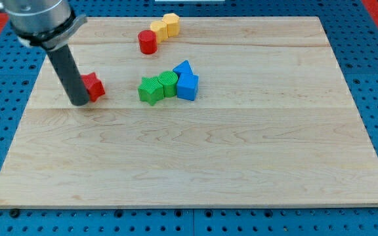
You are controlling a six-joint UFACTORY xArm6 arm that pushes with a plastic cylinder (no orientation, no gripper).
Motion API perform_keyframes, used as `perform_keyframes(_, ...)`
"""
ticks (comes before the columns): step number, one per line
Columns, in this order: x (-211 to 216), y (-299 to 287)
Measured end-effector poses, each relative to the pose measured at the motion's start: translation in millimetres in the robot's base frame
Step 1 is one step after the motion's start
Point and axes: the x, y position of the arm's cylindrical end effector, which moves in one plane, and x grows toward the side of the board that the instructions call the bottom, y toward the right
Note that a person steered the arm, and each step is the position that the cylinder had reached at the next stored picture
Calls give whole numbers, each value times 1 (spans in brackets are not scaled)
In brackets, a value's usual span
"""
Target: Place the red star towards the bottom left side of the red circle
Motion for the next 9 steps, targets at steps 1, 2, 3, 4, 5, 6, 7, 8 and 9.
perform_keyframes(1, -33, 0)
perform_keyframes(2, -55, 25)
perform_keyframes(3, -79, 49)
perform_keyframes(4, -91, 81)
perform_keyframes(5, -94, 90)
perform_keyframes(6, -97, 90)
perform_keyframes(7, -93, 146)
perform_keyframes(8, -135, 242)
perform_keyframes(9, -189, 258)
